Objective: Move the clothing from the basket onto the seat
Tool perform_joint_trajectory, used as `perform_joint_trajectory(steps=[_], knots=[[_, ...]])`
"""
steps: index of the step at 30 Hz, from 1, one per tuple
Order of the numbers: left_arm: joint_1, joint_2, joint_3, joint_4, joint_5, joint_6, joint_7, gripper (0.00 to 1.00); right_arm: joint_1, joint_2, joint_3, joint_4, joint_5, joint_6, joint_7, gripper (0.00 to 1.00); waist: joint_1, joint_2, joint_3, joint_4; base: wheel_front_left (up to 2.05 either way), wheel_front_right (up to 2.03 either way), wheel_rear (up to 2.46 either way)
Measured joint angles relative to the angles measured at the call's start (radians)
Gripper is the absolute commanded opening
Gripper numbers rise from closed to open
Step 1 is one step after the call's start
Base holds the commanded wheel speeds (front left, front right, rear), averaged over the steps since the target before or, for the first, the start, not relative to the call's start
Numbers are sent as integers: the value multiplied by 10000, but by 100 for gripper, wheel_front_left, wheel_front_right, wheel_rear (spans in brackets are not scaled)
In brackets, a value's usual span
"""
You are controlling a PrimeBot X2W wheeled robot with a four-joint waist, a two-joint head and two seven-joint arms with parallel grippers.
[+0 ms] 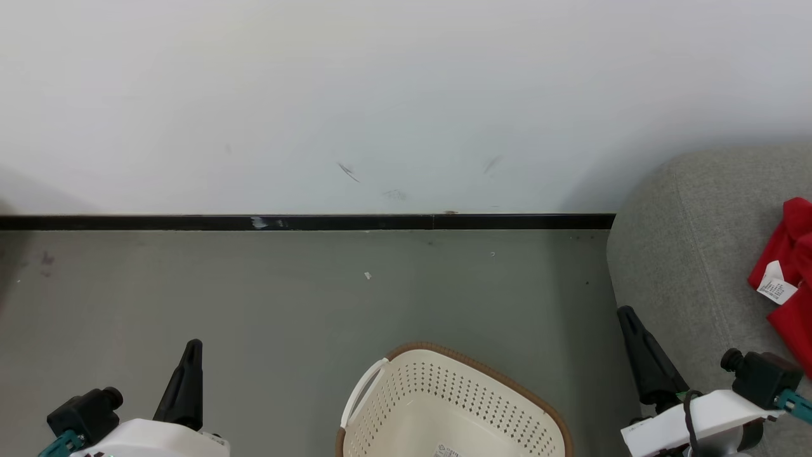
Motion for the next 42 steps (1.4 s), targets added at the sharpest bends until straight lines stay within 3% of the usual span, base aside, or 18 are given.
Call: perform_joint_trajectory(steps=[9,17,42], knots=[[0,-174,255,6,-865,-77,336,0,-3,-10,-180,205,1312,0,313,0,56,0,-118,-139,0,0,0],[0,-228,506,29,-1778,-163,610,0,-35,-82,-284,416,2644,0,642,0,73,0,-237,-284,0,0,0],[-4,-527,1141,134,-4249,-353,1488,0,-304,-194,-616,1156,6360,0,1304,0,-2,0,-333,-567,0,0,0]])
